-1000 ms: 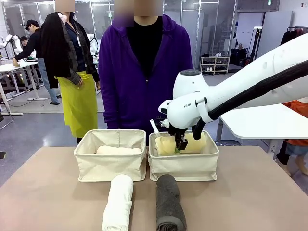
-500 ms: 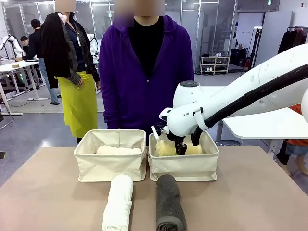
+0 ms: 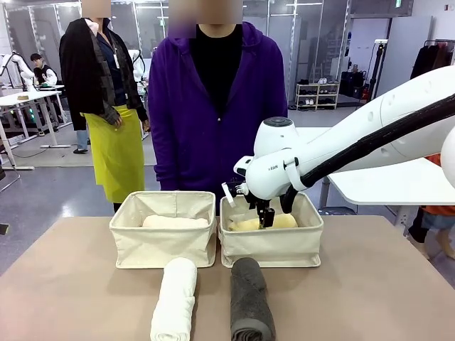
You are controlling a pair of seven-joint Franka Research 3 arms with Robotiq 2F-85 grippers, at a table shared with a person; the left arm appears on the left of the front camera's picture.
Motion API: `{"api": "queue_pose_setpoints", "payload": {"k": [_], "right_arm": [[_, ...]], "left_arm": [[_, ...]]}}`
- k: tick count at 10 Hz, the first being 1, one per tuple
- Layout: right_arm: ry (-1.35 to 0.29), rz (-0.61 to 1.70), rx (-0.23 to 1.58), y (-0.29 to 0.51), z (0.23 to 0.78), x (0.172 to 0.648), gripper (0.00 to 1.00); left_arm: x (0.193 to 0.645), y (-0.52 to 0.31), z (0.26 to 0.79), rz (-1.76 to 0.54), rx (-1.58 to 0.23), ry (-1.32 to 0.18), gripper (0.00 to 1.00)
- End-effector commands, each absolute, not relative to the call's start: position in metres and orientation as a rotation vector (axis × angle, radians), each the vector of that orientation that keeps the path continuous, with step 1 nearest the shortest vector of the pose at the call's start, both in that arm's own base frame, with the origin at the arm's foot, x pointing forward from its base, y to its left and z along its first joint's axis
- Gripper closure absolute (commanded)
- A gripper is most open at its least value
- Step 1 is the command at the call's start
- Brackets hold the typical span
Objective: Divide the towels into two baskets.
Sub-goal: Pick up one hotel-folded towel from the bottom of the table and place it in the Fabric basket indicated by the person.
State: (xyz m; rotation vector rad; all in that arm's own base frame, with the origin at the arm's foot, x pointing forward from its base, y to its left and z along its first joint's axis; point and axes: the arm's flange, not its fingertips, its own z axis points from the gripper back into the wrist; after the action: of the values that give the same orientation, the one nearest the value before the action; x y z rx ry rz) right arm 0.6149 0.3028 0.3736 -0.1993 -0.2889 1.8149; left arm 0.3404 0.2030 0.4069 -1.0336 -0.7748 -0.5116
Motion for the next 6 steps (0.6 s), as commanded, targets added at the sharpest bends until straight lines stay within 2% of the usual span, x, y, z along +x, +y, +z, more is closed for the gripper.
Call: {"api": "queue_pose_setpoints", "payload": {"k": [1, 6], "right_arm": [[-0.282, 1.822, -0.196, 0.3026, 0.3700, 0.6141, 0.00], [-0.282, 1.822, -0.196, 0.3026, 0.3700, 0.6141, 0.00]], "left_arm": [[0.3385, 0.2040, 0.4088, -0.510, -1.033, -0.782, 0.00], [0.3385, 0.2040, 0.4088, -0.510, -1.033, -0.782, 0.00]]}}
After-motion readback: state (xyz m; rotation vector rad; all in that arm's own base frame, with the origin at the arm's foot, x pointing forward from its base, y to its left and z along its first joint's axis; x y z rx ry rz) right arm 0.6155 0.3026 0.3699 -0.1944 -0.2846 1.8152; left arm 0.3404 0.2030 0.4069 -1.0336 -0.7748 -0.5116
